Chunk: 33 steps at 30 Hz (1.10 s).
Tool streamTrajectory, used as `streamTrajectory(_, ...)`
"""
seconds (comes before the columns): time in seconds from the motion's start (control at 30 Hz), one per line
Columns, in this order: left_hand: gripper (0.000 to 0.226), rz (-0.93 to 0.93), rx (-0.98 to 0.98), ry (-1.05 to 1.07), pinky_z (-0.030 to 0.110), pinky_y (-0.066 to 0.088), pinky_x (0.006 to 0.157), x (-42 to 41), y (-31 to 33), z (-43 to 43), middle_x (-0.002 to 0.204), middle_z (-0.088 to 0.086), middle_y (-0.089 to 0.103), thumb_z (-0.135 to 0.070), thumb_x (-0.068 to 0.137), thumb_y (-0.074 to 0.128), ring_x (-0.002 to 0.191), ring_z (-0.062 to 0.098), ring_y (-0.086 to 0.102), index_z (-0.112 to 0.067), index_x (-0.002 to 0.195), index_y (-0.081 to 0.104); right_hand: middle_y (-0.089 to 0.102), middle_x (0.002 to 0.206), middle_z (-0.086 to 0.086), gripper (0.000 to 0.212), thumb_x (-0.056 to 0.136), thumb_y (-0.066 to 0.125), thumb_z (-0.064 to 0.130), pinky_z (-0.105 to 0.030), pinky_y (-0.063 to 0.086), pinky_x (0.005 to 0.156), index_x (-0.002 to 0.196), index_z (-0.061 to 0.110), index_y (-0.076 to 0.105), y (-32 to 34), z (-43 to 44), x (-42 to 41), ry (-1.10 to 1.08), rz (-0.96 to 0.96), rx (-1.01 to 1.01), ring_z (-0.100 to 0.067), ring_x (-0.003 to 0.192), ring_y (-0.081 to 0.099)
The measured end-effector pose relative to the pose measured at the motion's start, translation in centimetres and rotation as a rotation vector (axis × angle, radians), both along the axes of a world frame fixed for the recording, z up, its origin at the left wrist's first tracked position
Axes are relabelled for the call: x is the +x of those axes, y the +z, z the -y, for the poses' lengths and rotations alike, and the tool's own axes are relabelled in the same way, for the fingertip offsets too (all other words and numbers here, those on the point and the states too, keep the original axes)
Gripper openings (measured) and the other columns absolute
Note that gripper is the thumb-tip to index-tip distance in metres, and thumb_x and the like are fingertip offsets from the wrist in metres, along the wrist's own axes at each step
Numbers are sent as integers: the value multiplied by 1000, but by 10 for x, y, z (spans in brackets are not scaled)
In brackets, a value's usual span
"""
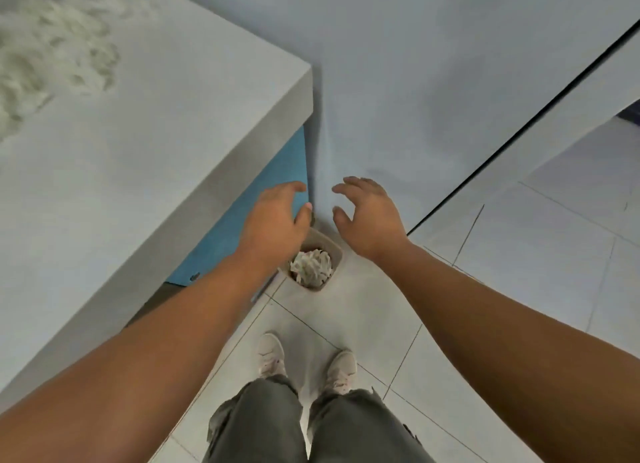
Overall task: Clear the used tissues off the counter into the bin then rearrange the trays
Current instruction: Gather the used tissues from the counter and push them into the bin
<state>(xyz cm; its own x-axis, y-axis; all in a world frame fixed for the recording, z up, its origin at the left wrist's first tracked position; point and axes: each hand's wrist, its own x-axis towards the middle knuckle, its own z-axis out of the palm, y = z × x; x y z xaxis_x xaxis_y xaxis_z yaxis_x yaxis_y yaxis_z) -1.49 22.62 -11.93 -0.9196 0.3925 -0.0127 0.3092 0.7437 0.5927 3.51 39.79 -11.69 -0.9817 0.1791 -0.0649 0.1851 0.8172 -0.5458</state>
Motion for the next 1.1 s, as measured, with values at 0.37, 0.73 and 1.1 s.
streamTrajectory(0.37, 38, -279, 60, 217, 17, 30, 96, 34, 134, 91, 134, -3, 58, -30, 97, 56, 124, 17, 48, -18, 133, 55, 57, 136, -9, 54, 84, 43, 43, -48, 40, 107, 125, 15, 63, 131, 80, -3, 306, -234, -25, -29, 129, 47)
streamTrajectory(0.73, 36, -297, -41, 541, 19, 32, 100, 70, 160, 268, 136, -4, 58, -31, 97, 56, 127, 16, 47, -21, 132, 56, 45, 149, -2, 43, 94, 56, 32, -39, 29, 116, 136, 21, 55, 168, 243, -20, 674, -235, -35, -22, 141, 33)
streamTrajectory(1.1, 37, -227, -414, 837, 41, 47, 88, 98, 131, 477, 121, 4, 63, -30, 87, 69, 104, 30, 54, -17, 121, 65, 51, 142, -1, 40, 93, 58, 30, -37, 33, 112, 132, 20, 59, 144, 426, -24, 871, -153, -22, -19, 136, 40)
